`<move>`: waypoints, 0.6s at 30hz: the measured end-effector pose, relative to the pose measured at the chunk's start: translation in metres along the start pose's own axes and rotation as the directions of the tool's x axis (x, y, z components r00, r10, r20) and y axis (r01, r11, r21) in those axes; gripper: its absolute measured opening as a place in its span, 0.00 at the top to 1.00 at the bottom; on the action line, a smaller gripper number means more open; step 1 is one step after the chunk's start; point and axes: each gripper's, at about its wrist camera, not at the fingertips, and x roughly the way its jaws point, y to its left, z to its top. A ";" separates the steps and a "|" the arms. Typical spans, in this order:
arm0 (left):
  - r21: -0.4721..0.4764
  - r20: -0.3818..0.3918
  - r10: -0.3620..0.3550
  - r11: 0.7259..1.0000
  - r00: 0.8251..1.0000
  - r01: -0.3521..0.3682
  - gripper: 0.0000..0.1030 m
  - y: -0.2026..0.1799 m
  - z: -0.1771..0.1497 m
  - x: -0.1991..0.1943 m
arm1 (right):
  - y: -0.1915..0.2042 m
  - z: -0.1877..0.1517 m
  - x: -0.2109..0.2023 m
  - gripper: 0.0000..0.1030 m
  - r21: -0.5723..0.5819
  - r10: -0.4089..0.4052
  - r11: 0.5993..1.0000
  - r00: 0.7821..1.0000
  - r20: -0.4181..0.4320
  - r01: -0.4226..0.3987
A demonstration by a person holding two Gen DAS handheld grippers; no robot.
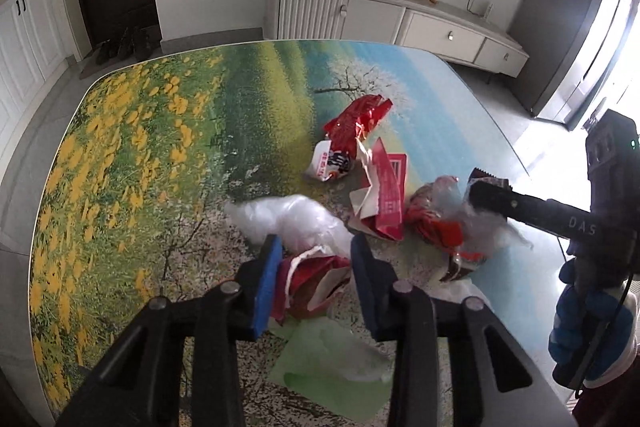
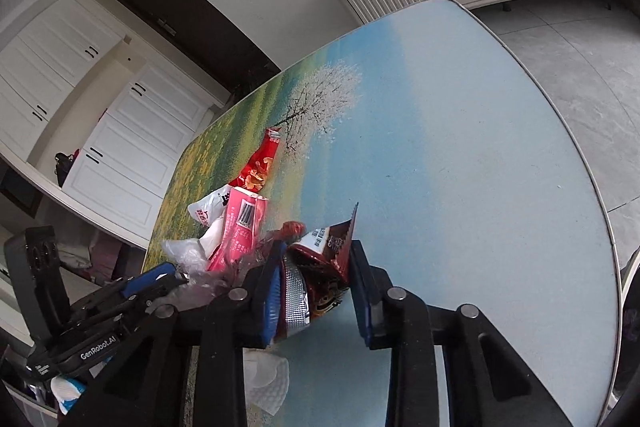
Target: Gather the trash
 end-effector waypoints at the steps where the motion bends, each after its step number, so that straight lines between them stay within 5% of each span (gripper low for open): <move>1: -0.005 0.009 -0.008 1.000 1.000 0.008 0.71 0.001 -0.001 -0.003 | 0.001 0.000 -0.002 0.74 -0.003 0.000 1.000 1.000 0.007 0.000; 9: -0.114 0.077 -0.110 0.986 0.991 0.119 0.81 0.019 0.003 -0.032 | 0.017 0.001 -0.030 0.76 -0.037 0.016 0.999 0.997 0.073 -0.014; 11: -0.132 0.090 -0.134 0.981 0.987 0.145 1.00 0.023 0.006 -0.039 | 0.021 0.001 -0.039 0.76 -0.045 0.017 0.999 0.996 0.088 -0.013; 18: -0.148 0.139 -0.154 0.974 0.978 0.174 1.00 0.027 0.006 -0.063 | 0.033 -0.003 -0.069 0.76 -0.072 0.022 0.997 0.990 0.136 -0.012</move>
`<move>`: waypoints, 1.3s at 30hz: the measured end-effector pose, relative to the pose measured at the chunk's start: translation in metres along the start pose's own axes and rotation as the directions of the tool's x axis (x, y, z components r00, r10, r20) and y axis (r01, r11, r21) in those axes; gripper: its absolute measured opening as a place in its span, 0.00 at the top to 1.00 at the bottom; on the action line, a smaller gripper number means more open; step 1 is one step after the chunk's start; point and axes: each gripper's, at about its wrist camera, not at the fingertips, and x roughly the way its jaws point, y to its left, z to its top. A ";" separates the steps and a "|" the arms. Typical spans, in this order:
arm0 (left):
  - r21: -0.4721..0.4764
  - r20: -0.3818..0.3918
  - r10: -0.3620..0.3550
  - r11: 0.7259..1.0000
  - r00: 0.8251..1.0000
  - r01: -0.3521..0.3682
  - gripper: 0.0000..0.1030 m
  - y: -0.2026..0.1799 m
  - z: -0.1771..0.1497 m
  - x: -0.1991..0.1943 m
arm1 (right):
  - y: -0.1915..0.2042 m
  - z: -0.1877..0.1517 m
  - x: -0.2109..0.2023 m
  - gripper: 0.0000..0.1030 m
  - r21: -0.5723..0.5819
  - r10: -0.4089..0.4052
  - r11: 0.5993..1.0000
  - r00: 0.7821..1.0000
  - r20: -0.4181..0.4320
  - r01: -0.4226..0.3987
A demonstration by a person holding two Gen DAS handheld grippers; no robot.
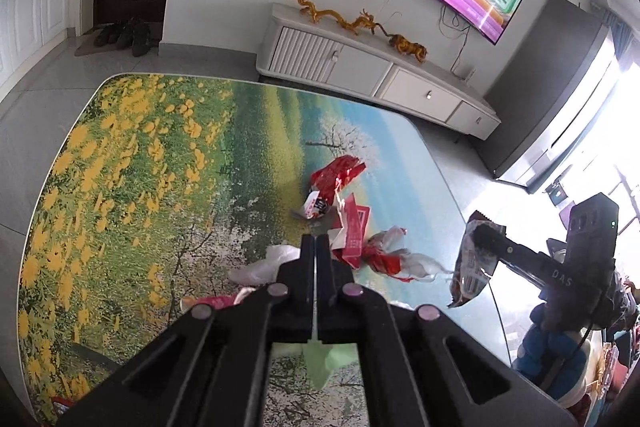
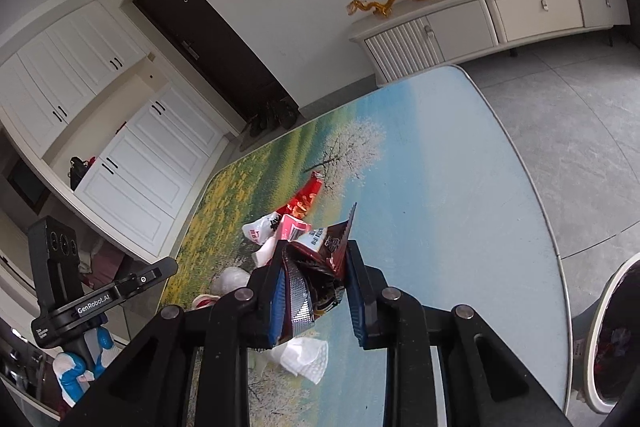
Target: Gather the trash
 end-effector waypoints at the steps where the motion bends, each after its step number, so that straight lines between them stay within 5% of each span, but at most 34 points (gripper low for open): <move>1: 0.005 0.003 0.005 1.000 1.000 -0.005 1.00 -0.001 0.000 -0.003 | 0.002 0.000 -0.004 0.76 -0.006 0.000 1.000 1.000 0.004 0.000; 6: 0.003 -0.003 0.080 0.997 0.997 -0.080 0.86 0.003 -0.004 -0.008 | 0.009 -0.004 -0.012 0.76 -0.016 0.006 1.000 1.000 0.009 -0.006; 8: 0.008 -0.010 0.114 0.993 0.993 -0.114 0.49 0.006 -0.008 -0.006 | 0.010 -0.005 -0.013 0.76 -0.016 0.011 1.000 1.000 0.006 -0.010; 9: 0.009 -0.009 0.130 0.991 0.991 -0.130 0.44 0.008 -0.011 -0.004 | 0.011 -0.006 -0.013 0.76 -0.017 0.012 1.000 1.000 0.004 -0.012; 18: 0.054 -0.122 0.236 0.971 0.964 -0.231 0.43 0.029 -0.034 0.044 | 0.003 -0.009 -0.008 0.76 0.001 0.011 1.000 1.000 -0.014 -0.011; 29: 0.145 -0.063 0.280 0.952 0.958 -0.269 0.42 0.016 -0.048 0.046 | -0.001 -0.012 -0.006 0.76 0.011 0.010 1.000 1.000 -0.023 -0.010; 39: 0.117 -0.100 0.279 0.957 0.955 -0.267 0.34 0.025 -0.060 0.050 | 0.002 -0.014 -0.014 0.76 0.004 0.004 1.000 1.000 -0.011 -0.004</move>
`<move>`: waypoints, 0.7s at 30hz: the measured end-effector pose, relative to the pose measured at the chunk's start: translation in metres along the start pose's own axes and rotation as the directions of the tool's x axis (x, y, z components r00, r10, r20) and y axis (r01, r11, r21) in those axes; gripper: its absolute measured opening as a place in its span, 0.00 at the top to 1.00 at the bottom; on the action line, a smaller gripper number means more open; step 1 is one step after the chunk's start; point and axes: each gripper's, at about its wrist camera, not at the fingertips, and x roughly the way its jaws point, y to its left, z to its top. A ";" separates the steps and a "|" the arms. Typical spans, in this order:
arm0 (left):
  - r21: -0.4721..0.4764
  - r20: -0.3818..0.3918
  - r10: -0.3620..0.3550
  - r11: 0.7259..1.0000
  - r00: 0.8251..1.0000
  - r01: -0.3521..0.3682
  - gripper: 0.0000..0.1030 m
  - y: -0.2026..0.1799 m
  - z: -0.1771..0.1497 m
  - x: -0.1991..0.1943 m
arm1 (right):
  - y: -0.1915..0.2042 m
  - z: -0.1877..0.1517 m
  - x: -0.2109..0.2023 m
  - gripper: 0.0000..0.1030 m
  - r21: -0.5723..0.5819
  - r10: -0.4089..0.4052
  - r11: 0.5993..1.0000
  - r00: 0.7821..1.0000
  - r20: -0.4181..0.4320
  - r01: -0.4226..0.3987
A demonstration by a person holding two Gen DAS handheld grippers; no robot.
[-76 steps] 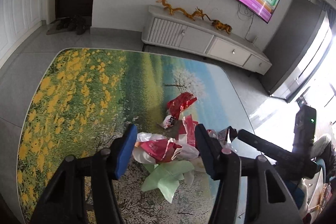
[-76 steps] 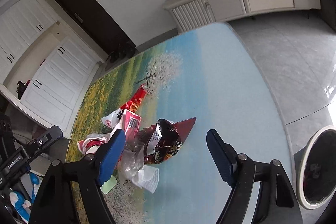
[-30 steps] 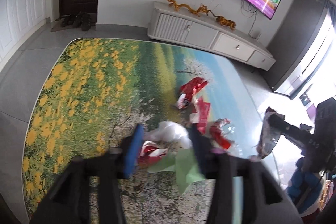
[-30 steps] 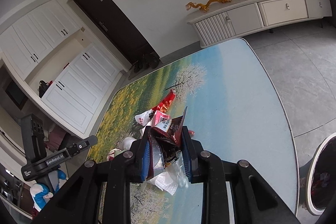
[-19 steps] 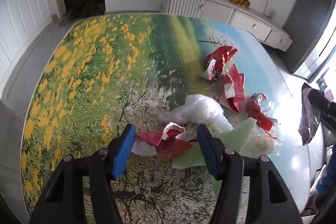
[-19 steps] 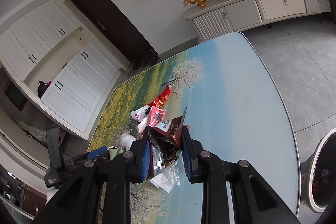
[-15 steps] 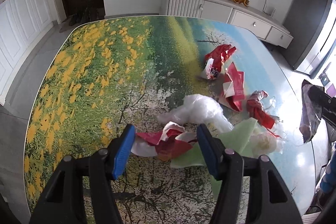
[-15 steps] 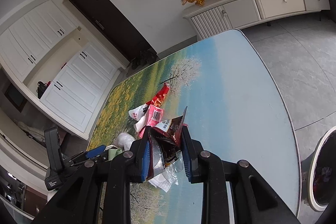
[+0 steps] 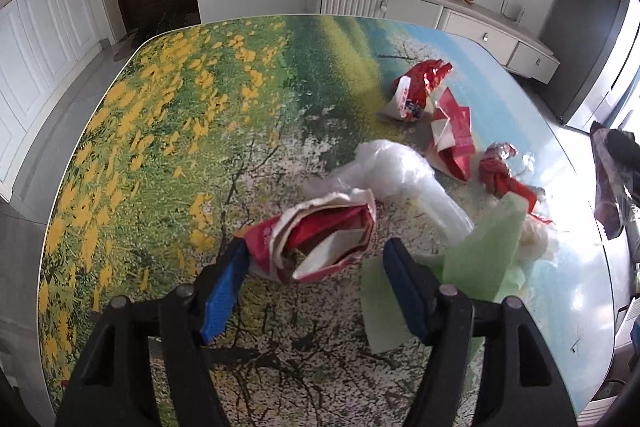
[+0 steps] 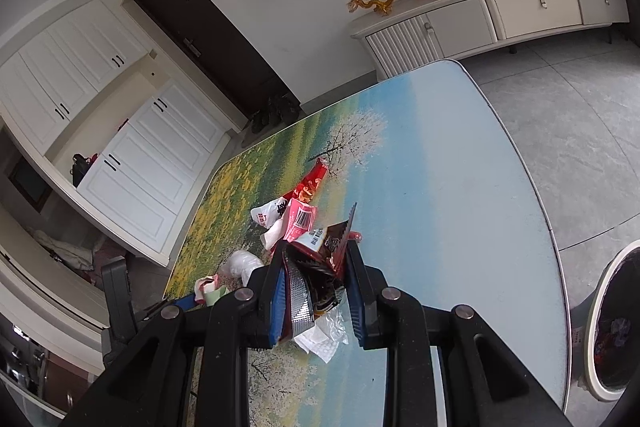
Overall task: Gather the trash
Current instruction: 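Grasp the red-and-white wrapper with the left gripper and lift it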
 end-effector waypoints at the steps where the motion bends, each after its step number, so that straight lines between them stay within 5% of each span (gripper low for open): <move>1: -0.005 0.007 -0.002 1.000 1.000 0.002 0.34 0.001 0.001 -0.001 | 0.000 0.000 -0.001 0.76 0.001 -0.001 1.000 1.000 0.002 0.001; 8: -0.014 0.022 0.054 0.998 0.998 -0.054 0.38 0.004 0.009 0.003 | -0.004 0.002 -0.002 0.76 0.009 0.000 1.000 1.000 0.002 0.000; 14: -0.002 0.014 0.050 0.999 0.999 -0.050 0.72 -0.002 0.004 0.004 | -0.007 0.001 -0.001 0.76 0.017 0.000 1.000 1.000 0.000 0.000; 21: -0.038 0.081 0.045 0.998 0.996 -0.042 0.74 -0.001 0.009 -0.009 | -0.007 0.000 -0.005 0.76 0.015 -0.002 1.000 1.000 0.007 0.001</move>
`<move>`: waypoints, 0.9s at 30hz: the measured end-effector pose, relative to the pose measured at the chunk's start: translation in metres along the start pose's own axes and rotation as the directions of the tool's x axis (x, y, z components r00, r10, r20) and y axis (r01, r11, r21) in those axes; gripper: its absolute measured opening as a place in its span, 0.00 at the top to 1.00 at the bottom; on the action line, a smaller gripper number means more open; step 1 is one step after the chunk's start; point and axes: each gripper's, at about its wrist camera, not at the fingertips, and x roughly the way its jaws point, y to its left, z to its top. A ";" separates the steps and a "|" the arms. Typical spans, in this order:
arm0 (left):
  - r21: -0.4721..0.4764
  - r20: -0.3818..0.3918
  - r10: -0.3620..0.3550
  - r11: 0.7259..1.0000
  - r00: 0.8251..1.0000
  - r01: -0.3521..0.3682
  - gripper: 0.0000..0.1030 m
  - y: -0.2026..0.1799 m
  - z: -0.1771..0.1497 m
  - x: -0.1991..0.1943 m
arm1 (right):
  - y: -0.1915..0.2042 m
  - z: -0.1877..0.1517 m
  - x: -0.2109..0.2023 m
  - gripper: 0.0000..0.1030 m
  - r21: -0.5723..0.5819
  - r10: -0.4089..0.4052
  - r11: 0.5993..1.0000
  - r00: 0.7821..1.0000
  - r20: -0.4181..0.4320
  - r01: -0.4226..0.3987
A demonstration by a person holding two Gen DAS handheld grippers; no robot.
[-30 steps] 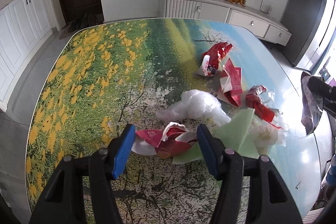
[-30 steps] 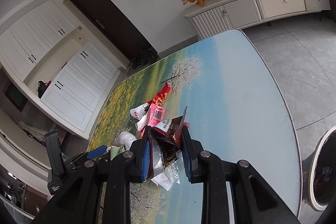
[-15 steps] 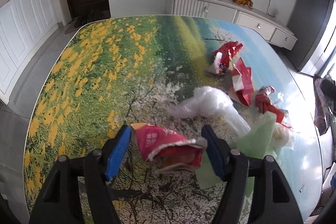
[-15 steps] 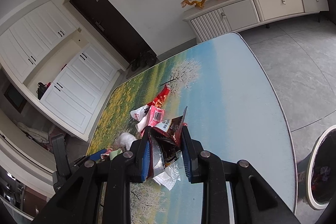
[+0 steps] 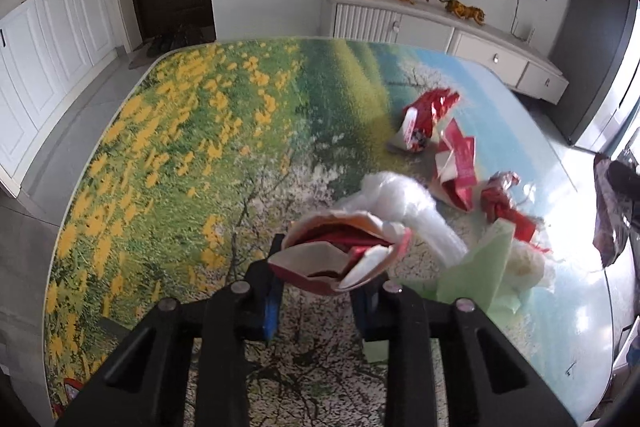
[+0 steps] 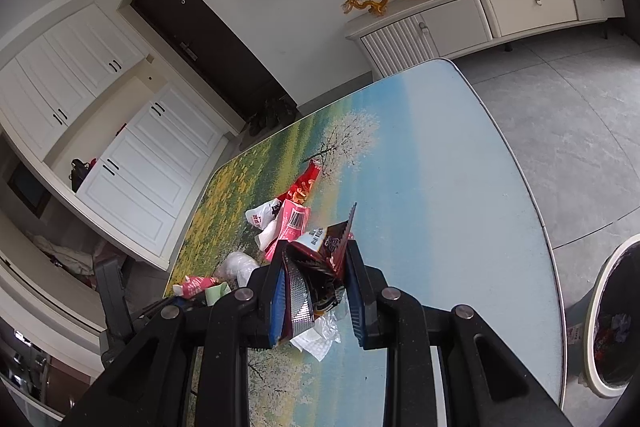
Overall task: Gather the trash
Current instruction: 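Grasp the red-and-white wrapper with the left gripper and lift it, then carry both wrappers over the white bin and open both grippers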
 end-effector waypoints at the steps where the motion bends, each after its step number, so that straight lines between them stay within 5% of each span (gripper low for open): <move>1: -0.001 0.013 0.003 1.000 1.000 -0.003 0.74 0.000 0.002 -0.004 | 0.000 0.000 -0.002 0.76 -0.001 0.000 1.000 1.000 0.003 0.000; 9: 0.005 0.127 -0.006 1.000 0.992 0.006 0.74 -0.018 0.017 -0.042 | -0.002 0.002 -0.016 0.76 0.006 0.002 1.000 0.999 0.035 -0.002; 16: 0.080 0.198 -0.137 0.989 0.971 0.123 0.74 -0.064 0.026 -0.075 | -0.010 0.008 -0.046 0.76 0.025 -0.033 0.999 0.995 0.096 0.031; 21: 0.163 0.204 -0.271 0.957 0.941 0.240 0.74 -0.112 0.028 -0.094 | -0.026 0.014 -0.076 0.76 0.058 -0.078 0.996 0.985 0.155 0.069; 27: 0.268 0.141 -0.431 0.883 0.891 0.385 0.74 -0.177 0.032 -0.103 | -0.056 0.017 -0.117 0.76 0.122 -0.153 0.984 0.961 0.228 0.128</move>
